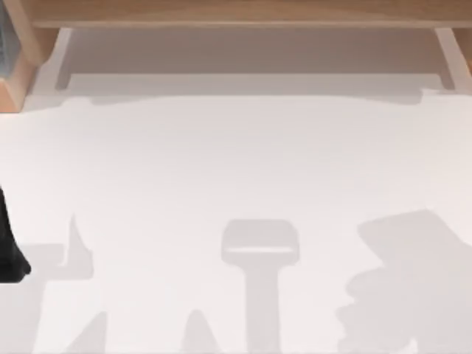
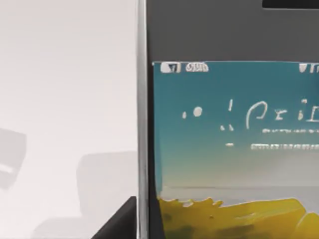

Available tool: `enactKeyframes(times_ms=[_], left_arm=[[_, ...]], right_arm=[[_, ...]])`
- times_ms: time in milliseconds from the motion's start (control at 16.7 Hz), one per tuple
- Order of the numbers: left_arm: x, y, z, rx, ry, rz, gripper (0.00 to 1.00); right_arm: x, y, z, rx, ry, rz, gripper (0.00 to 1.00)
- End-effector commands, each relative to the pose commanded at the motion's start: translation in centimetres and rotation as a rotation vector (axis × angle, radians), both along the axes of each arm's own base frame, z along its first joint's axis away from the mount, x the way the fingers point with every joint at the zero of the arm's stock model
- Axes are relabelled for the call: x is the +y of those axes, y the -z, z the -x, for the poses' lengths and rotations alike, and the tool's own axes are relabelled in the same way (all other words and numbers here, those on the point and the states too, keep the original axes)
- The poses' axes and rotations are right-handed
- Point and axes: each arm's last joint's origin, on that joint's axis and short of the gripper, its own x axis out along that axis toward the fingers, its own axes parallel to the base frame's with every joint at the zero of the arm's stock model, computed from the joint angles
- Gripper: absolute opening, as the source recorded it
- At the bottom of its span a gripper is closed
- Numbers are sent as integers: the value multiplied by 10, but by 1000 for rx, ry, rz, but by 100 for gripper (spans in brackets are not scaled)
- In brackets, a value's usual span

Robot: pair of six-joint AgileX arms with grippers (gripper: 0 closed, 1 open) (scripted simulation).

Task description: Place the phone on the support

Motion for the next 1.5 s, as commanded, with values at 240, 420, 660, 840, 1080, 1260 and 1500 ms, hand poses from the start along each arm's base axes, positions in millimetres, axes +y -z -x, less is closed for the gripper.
enactKeyframes(times_ms=[240, 420, 660, 840, 1080, 1260, 1500], left_arm=[[0, 0, 0, 0, 0, 0, 100], [0, 0, 0, 0, 0, 0, 100], [0, 0, 0, 0, 0, 0, 100], [0, 0, 0, 0, 0, 0, 100], [0, 0, 0, 0, 0, 0, 100], [0, 0, 0, 0, 0, 0, 100], [0, 0, 0, 0, 0, 0, 100]], right_arm=[[-42, 11, 51, -249, -6, 161, 0], [-62, 27, 78, -365, 12, 247, 0], [-74, 39, 94, -437, 30, 297, 0], [-74, 40, 94, -439, 30, 298, 0], [-73, 35, 93, -452, 31, 310, 0], [-71, 15, 90, -525, 39, 369, 0], [-65, 6, 82, -561, 34, 453, 0]])
